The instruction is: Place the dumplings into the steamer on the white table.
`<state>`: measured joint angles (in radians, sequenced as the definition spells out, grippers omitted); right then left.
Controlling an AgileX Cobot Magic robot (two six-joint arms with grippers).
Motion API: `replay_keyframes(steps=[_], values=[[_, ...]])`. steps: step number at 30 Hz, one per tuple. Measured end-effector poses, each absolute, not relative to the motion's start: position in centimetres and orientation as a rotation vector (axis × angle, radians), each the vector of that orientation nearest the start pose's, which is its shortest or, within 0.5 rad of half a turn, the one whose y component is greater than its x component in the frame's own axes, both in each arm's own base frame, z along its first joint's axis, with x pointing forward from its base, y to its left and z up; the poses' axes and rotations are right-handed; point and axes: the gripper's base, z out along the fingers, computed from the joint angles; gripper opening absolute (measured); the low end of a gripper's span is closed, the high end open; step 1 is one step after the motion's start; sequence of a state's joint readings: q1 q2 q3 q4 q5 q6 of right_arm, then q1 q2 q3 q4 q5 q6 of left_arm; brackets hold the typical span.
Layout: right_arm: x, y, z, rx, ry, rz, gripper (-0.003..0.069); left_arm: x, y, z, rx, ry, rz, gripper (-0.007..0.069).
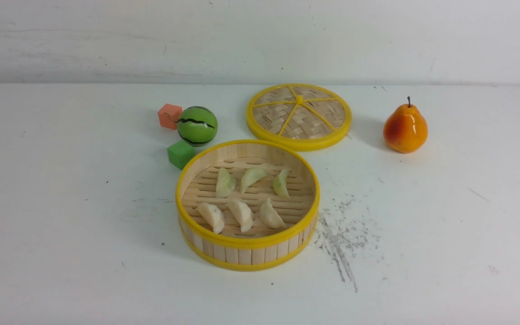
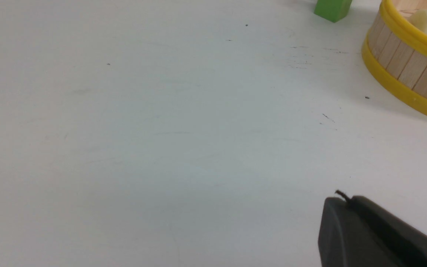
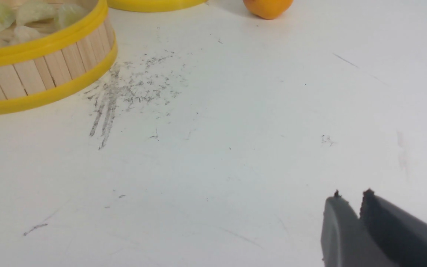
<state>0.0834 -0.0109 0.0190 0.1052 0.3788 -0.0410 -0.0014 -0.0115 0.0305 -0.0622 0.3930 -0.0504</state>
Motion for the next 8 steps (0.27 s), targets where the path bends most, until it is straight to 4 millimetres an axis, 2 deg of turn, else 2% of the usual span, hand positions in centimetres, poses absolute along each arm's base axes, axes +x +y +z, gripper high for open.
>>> replay_keyframes(steps=[8], values=[[5.18,0.79,17.35,-0.052,1.87,0.133,0.0098,5.2,-0.22,16.84,-0.085,1.894,-0.097,-0.0013]])
